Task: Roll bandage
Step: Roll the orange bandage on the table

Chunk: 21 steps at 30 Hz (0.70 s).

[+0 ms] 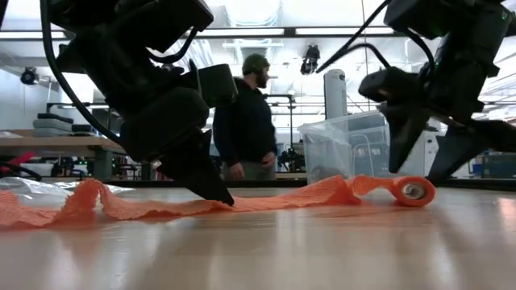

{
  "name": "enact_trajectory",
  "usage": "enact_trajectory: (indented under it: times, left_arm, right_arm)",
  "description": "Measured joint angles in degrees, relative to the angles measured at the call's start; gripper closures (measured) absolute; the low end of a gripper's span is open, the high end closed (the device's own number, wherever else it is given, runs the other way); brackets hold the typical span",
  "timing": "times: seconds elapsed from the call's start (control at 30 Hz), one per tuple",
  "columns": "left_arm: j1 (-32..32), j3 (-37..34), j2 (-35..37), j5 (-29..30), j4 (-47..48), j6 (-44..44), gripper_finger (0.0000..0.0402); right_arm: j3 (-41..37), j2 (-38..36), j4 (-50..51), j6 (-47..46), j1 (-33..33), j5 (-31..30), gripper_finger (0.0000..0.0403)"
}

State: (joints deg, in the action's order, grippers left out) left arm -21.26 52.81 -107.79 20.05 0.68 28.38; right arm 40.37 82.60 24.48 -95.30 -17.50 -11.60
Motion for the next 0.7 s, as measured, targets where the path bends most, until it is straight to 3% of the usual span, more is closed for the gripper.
enact_trajectory:
  times: [0.37, 0.57, 0.7]
  left_arm:
    - [-0.1, -0.1, 0.0, -0.1, 0.2, 0.0, 0.0342]
    - [-0.1, -0.1, 0.0, -0.2, 0.6, 0.6, 0.0334]
    - [-0.2, -0.1, 0.0, -0.2, 0.8, 0.6, 0.0336]
  right_arm:
    - [-0.2, 6.8, -6.4, -0.6, 0.0, 0.0, 0.0185]
    - [-0.1, 5.5, -1.7, 1.2, 0.0, 1.3, 0.0212]
    - [-0.4, 2.0, 5.6, 4.9, 0.9, 2.2, 0.0251]
